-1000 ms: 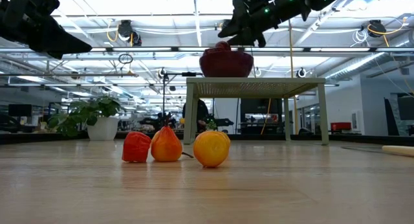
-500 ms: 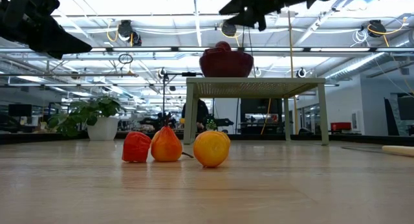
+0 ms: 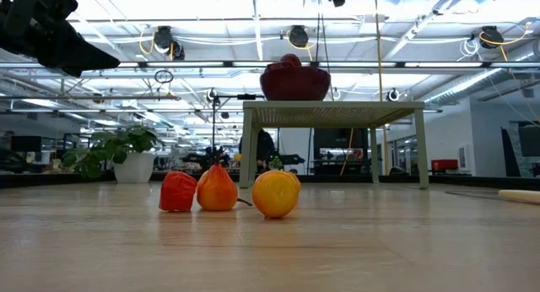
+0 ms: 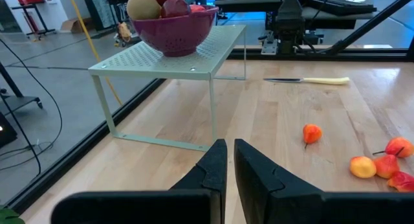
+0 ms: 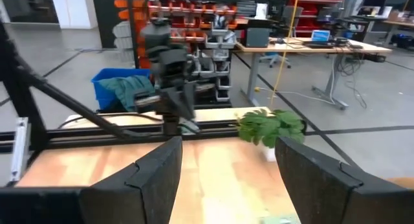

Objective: Pick & Place Fruit
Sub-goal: Put the pear into the dark red colander on the shelf

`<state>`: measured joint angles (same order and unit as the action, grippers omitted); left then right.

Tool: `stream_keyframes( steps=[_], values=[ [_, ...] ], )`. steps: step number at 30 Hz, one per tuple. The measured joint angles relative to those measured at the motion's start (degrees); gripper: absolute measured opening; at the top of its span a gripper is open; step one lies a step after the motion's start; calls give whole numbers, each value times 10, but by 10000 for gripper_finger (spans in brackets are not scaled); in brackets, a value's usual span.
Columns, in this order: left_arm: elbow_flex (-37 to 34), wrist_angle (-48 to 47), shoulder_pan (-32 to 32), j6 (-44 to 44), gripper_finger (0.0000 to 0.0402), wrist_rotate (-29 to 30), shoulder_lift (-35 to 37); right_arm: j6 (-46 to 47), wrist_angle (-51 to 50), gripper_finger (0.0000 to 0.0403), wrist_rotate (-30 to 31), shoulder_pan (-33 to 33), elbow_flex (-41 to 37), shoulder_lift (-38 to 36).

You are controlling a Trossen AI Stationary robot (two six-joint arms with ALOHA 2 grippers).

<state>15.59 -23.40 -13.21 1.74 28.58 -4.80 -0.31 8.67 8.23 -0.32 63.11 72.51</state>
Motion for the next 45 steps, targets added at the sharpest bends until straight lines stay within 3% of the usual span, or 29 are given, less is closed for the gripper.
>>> stream_keyframes(
  steps=[7, 21, 45],
  values=[
    [0, 0, 0, 0, 33, 0, 0, 3, 1, 242, 83, 88, 0, 0],
    [0, 0, 0, 3, 33, -1, 0, 97, -30, 242, 83, 198, 0, 28],
    [0, 1, 0, 3, 33, -2, 0, 128, -43, 242, 68, 209, 0, 95]
  ],
)
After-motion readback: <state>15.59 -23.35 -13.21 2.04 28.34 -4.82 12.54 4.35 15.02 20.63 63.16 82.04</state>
